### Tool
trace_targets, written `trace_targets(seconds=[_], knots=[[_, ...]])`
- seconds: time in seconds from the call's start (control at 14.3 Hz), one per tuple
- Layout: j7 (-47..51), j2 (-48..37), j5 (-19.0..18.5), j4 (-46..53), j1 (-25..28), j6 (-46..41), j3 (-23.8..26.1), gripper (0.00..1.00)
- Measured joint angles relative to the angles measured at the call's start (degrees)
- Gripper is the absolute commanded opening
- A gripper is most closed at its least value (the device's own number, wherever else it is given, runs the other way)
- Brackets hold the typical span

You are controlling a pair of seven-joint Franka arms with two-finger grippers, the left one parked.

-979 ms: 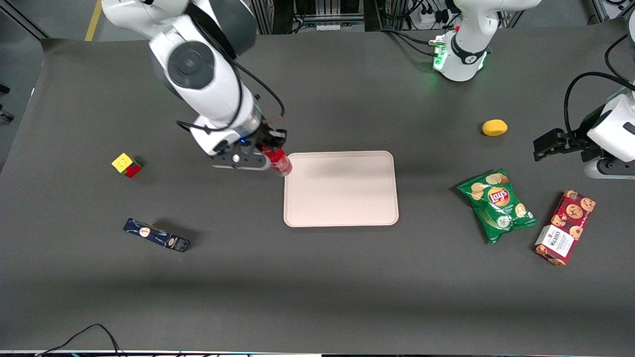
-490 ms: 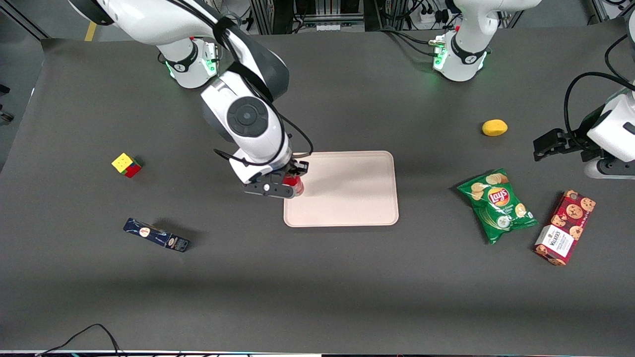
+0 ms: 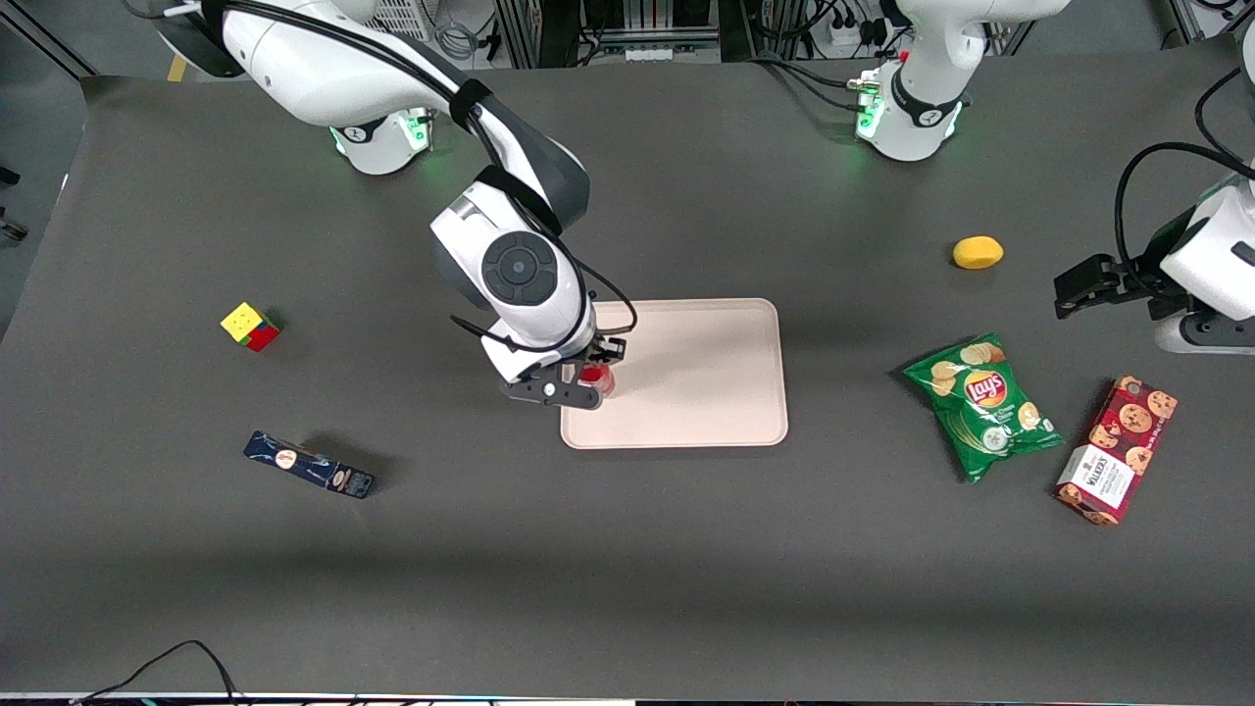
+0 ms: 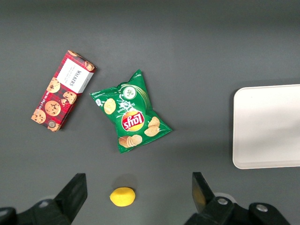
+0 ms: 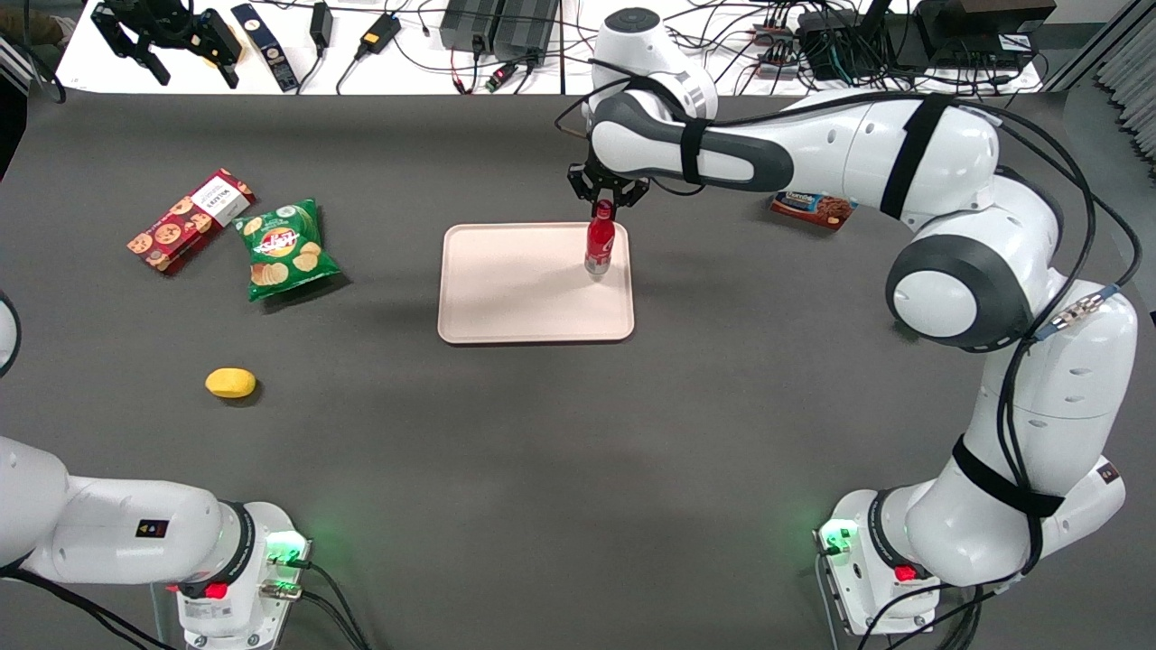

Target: Place coke bottle on tray

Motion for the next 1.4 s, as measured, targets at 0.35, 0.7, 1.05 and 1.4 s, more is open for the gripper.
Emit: trace_targets(seconds=[0.35, 0.7, 1.05, 1.4], knots=[[0.12, 0.29, -0.45, -0.01, 0.0, 0.0, 0.0, 0.65], [0.35, 0.3, -0.52, -0.13, 0.0, 0.9, 0.02, 1.0], [0.43, -0.92, -0.61, 0.66, -0.62, 1.31, -0.02, 1.0], [-8.48, -10.01, 1.38, 1.16, -8.58, -5.44, 0.03, 1.0]])
